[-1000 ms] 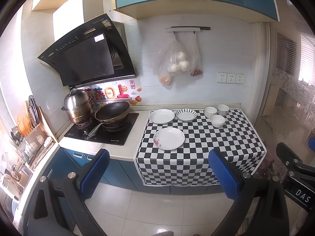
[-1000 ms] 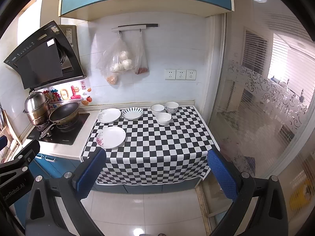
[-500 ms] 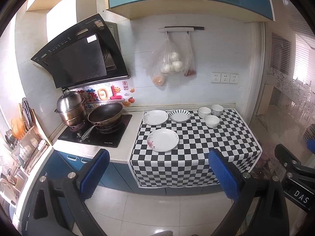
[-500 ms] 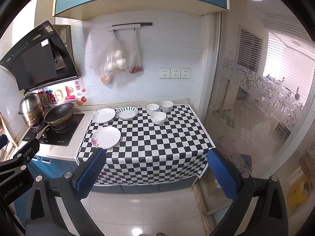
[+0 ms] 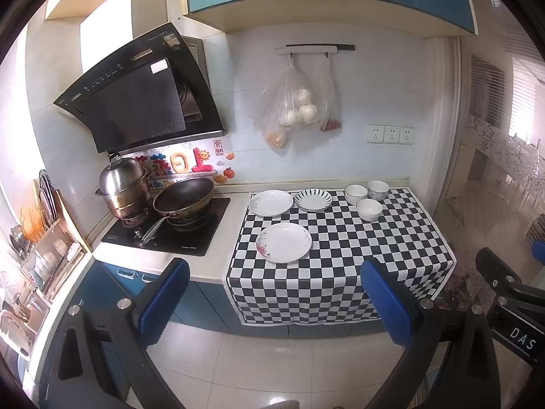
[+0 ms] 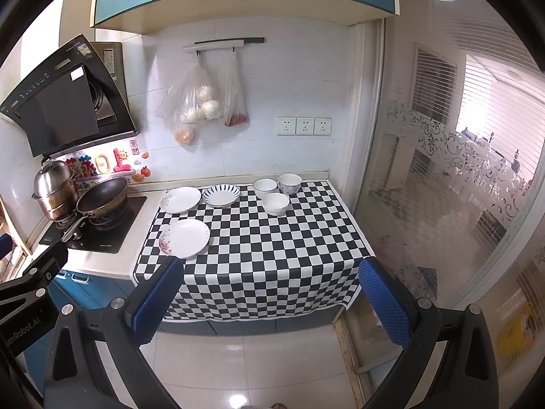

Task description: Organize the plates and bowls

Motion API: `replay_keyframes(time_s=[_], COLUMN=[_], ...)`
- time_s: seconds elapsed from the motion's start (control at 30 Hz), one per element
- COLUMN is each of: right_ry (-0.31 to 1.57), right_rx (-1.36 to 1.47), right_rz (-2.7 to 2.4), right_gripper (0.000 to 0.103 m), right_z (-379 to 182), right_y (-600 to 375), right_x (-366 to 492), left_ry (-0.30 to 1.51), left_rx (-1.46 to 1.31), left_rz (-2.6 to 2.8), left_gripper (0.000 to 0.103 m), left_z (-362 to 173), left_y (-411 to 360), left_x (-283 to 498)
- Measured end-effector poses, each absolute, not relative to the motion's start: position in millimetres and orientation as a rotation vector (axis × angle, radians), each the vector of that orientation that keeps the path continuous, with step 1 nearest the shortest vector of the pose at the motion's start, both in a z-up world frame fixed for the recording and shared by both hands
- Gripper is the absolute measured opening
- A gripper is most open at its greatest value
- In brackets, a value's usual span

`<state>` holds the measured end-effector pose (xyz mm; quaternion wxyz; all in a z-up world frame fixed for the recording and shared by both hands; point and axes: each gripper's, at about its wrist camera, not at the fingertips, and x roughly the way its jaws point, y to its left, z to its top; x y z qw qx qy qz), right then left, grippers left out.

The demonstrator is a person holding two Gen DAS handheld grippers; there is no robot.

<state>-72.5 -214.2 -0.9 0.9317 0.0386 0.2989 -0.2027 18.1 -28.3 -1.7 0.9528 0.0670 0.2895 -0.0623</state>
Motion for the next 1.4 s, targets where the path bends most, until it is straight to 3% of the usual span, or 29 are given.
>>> replay_keyframes(time_s=[1.4], right_ry=[0.593], right_rx=[0.113], right_rz=[-0.397], right_gripper=[0.103], right_z=[-18.6], right_y=[-213.6], right_x=[-42.0], left_ry=[0.588], left_rx=[0.164], left_rz=[-0.105], left_gripper=[0.103], left_z=[-17.4], left_y=[-20.5], left_x=[44.9])
